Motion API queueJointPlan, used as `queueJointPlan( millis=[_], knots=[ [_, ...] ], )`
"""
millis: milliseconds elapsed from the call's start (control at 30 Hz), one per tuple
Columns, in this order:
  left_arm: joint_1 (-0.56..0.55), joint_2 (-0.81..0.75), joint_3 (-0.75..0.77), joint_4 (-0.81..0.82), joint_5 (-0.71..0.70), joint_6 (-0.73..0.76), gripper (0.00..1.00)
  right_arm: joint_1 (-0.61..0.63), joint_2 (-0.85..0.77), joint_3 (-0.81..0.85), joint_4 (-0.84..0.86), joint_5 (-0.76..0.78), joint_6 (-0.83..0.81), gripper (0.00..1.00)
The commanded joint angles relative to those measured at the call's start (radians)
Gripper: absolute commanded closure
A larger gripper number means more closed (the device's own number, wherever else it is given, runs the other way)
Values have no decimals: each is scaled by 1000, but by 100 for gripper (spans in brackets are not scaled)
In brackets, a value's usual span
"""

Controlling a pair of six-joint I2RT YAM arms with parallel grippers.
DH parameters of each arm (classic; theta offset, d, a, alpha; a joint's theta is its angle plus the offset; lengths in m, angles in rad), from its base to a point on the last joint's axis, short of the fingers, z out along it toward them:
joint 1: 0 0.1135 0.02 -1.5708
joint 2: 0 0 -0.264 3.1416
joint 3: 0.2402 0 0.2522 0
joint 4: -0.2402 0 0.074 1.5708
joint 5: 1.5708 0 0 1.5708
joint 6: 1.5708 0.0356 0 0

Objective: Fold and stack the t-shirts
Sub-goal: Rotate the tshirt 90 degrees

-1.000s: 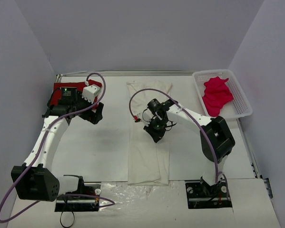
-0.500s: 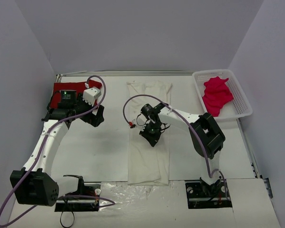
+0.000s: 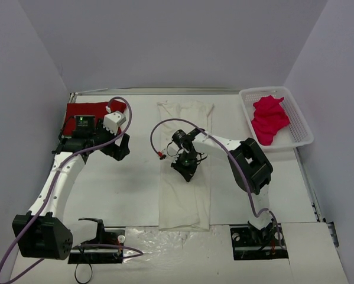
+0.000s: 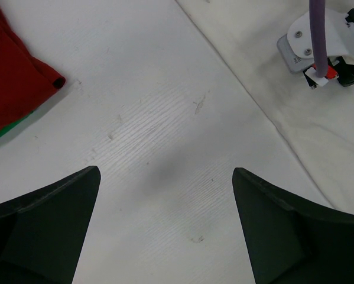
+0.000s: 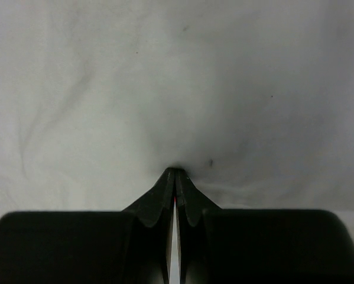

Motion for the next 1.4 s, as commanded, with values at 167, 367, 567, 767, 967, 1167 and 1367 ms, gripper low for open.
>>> queueJointPlan(
  millis=[167,367,567,767,967,1167,1367],
  knots=[
    [13,-40,-3,34,54,3,6,-47,63,72,4,73,-27,100],
    [21,-29,-2,36,57,-2,6,-102,95,140,-1,79,-43,100],
    [22,-17,-3,39,53,-1,6,-164,155,218,-3,67,-68,100],
    [29,-12,-13,44,51,-7,6,-194,213,296,-3,70,-114,100],
    [32,14,-2,44,42,-4,6,-217,303,405,-6,73,-123,100],
    [33,29,0,45,36,-1,6,-226,375,485,-19,82,-119,100],
    [32,24,-13,59,39,-4,6,-233,389,508,-22,99,-123,100]
  ],
)
